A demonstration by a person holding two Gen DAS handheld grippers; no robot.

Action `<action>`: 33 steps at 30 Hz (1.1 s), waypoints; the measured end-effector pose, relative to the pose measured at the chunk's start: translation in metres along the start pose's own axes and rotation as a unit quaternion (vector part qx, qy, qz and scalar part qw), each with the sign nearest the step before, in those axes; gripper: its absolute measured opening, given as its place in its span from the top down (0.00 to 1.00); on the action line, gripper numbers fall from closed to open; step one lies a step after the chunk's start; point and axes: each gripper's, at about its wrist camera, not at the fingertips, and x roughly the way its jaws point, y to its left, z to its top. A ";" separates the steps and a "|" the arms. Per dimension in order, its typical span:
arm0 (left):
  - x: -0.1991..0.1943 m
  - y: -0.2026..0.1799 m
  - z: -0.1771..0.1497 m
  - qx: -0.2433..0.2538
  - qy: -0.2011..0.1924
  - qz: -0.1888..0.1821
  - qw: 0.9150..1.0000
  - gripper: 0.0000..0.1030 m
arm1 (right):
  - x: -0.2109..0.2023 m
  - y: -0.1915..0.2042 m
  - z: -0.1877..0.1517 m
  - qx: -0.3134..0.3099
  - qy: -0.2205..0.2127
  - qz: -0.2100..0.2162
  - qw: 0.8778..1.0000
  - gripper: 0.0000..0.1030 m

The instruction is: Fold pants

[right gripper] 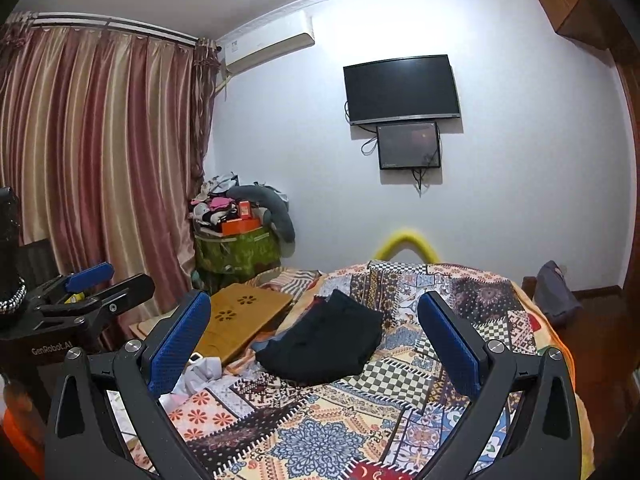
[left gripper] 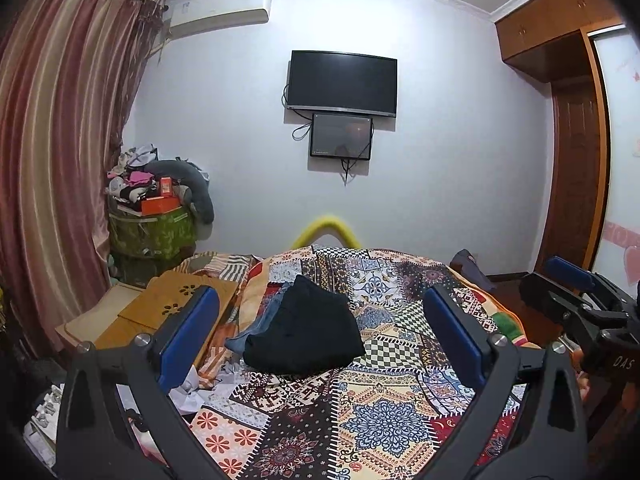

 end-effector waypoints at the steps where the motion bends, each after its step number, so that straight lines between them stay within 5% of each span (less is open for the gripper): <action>1: 0.001 0.001 0.000 -0.001 0.001 -0.001 1.000 0.00 | 0.000 0.000 0.000 0.001 0.001 0.000 1.000 0.00; 33: 0.014 -0.003 -0.006 -0.002 0.011 -0.014 1.000 0.00 | 0.007 -0.002 -0.001 0.002 0.014 -0.010 1.000 0.00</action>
